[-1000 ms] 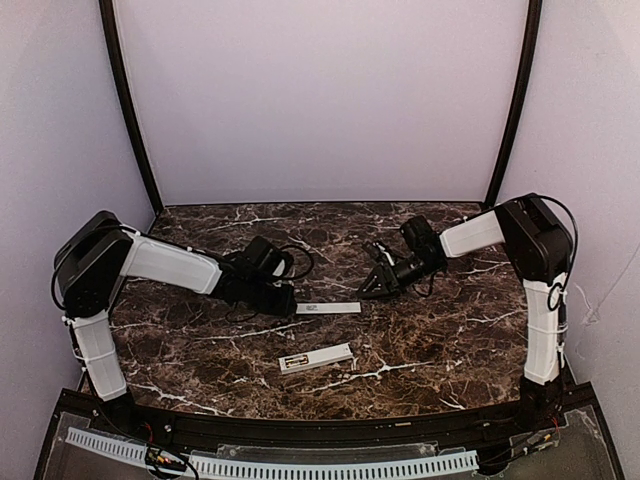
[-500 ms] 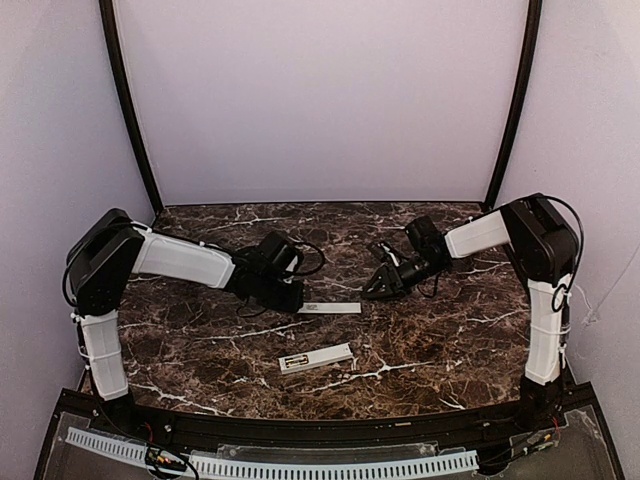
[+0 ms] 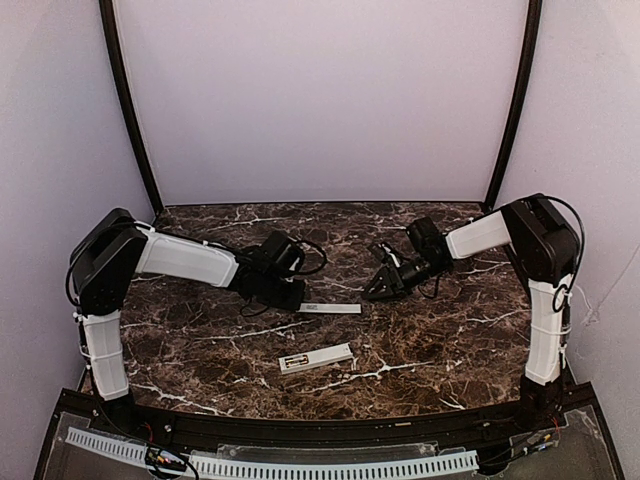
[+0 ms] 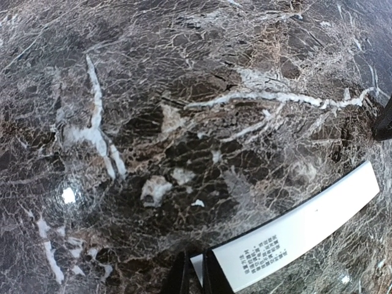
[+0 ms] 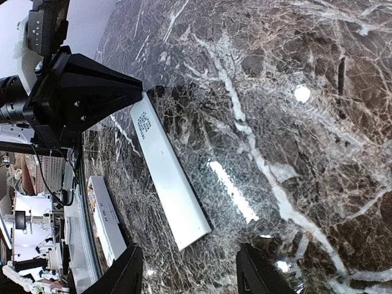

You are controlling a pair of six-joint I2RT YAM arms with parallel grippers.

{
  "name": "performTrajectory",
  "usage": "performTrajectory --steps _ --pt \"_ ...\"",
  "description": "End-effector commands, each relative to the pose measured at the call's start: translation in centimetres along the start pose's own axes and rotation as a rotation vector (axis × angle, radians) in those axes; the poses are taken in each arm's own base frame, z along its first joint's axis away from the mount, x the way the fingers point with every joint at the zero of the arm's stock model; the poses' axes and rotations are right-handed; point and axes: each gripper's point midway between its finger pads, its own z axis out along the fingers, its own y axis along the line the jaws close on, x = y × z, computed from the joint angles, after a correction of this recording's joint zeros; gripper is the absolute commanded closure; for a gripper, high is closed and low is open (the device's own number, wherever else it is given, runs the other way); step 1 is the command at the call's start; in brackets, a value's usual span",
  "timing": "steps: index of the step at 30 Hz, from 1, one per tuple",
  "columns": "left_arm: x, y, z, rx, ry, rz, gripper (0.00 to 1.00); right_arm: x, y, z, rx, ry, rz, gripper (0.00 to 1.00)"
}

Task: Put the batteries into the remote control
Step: Move the battery cover to the center of the board.

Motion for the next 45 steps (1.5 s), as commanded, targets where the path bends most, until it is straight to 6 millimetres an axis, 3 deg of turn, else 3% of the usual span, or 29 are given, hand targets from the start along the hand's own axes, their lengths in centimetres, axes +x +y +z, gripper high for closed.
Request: performTrajectory --steps 1,16,32,40,45 --pt "7.5 3.3 1.1 -0.116 0.244 0.045 0.92 1.0 -0.5 -0.2 0.029 0.012 0.038 0.49" --pt "8.1 2.7 0.0 -0.072 0.223 0.065 0.90 1.2 -0.4 0.2 0.001 0.014 0.052 0.49" --pt "7.8 0.8 -1.1 0.069 0.153 0.024 0.73 1.5 -0.5 0.6 -0.006 0.024 0.055 0.49" --pt "8.0 0.7 -1.3 0.098 0.148 0.003 0.72 1.5 -0.5 0.6 -0.006 0.024 0.055 0.50" --pt "8.3 0.9 -1.3 0.093 0.159 -0.001 0.77 1.5 -0.6 0.6 -0.006 0.026 0.054 0.50"
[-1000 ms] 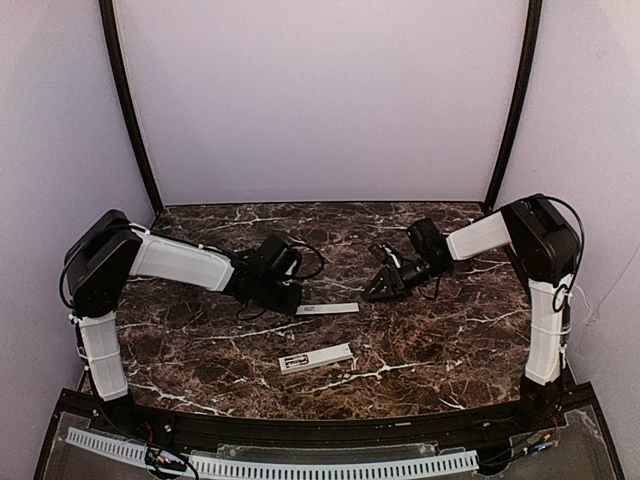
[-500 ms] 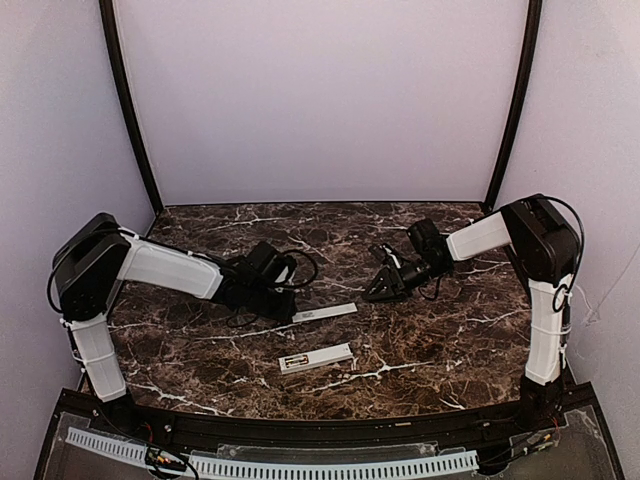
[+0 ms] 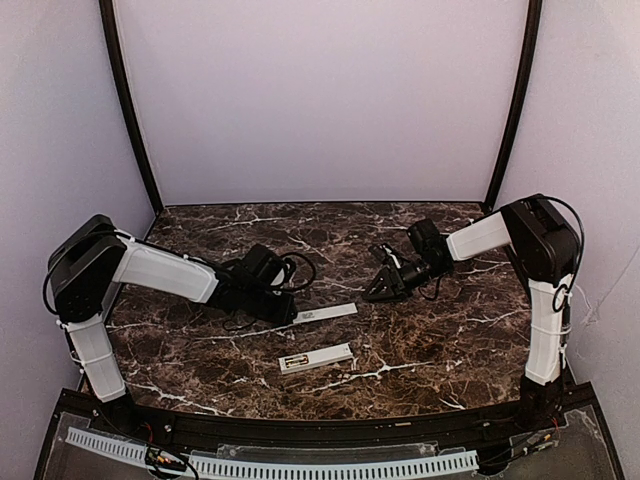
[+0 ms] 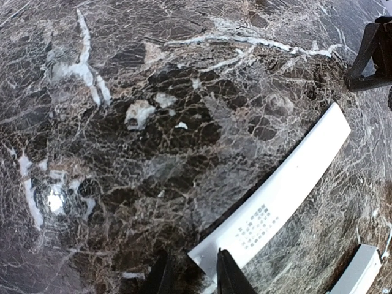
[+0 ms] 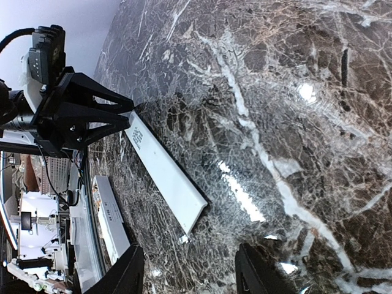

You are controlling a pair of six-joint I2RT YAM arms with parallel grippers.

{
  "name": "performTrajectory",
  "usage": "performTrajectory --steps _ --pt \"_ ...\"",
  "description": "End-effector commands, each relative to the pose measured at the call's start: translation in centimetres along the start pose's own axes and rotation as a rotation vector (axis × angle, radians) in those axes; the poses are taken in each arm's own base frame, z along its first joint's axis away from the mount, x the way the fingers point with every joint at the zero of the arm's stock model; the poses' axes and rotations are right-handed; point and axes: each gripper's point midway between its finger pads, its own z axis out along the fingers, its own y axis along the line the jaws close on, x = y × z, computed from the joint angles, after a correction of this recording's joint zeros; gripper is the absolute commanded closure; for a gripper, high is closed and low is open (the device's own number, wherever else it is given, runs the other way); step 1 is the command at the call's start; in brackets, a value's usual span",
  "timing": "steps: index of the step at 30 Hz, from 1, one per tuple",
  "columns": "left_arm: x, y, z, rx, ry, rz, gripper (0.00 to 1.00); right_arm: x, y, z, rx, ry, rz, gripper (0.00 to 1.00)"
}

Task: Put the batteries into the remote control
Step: Move the battery cover to the center of the board.

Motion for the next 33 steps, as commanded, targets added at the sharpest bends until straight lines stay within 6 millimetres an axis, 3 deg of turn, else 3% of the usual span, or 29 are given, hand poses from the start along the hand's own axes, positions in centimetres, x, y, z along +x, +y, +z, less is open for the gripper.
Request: performTrajectory --steps 1,17,33 --pt "5.2 1.7 0.3 -0.038 0.173 -0.018 0.77 1.2 -0.8 0.4 0.021 0.027 0.040 0.50" --pt "7.0 3.5 0.1 -0.124 0.240 0.001 0.86 1.1 -0.5 0.7 0.010 0.032 0.032 0.50" --pt "6.9 5.5 0.2 -0.193 0.239 -0.072 0.90 1.3 -0.5 0.8 0.008 0.038 0.033 0.50"
